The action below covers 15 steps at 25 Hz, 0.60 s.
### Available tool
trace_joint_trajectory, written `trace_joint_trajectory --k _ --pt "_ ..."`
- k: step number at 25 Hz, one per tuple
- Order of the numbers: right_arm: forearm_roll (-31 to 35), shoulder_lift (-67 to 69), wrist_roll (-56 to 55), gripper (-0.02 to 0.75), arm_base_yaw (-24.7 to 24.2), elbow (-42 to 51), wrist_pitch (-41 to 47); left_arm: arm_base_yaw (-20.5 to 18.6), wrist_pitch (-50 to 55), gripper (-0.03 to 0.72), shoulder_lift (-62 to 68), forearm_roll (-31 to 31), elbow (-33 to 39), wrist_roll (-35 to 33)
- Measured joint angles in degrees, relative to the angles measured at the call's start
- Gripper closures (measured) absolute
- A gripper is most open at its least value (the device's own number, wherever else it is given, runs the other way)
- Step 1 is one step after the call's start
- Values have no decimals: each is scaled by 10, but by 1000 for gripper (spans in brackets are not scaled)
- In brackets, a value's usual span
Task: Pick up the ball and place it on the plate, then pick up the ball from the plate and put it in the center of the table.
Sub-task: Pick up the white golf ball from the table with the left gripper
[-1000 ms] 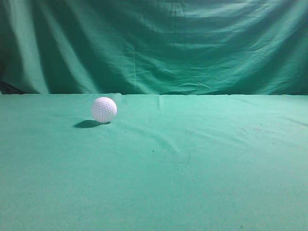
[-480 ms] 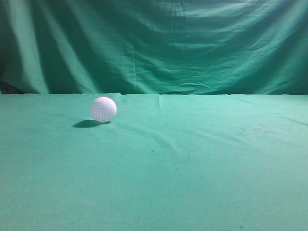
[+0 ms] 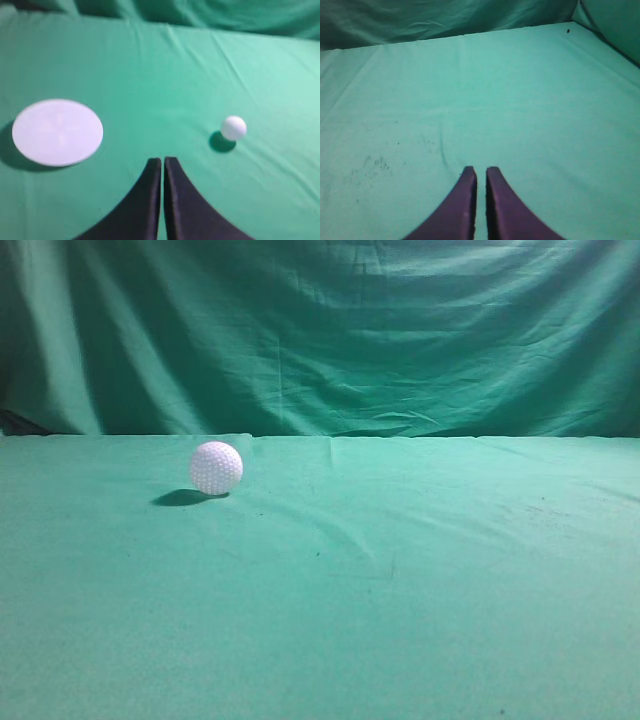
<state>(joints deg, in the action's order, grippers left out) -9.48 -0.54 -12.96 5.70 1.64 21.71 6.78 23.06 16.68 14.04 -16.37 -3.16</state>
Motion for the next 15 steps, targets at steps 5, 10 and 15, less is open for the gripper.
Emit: trace_joint_trajectory --k 5,10,15 --pt "0 0 0 682 0 0 0 0 7 688 54 34 -3 0" --pt "0 0 0 682 0 0 0 0 51 688 118 126 -65 -117" --pt "0 0 0 682 0 0 0 0 135 688 230 159 -146 -214"
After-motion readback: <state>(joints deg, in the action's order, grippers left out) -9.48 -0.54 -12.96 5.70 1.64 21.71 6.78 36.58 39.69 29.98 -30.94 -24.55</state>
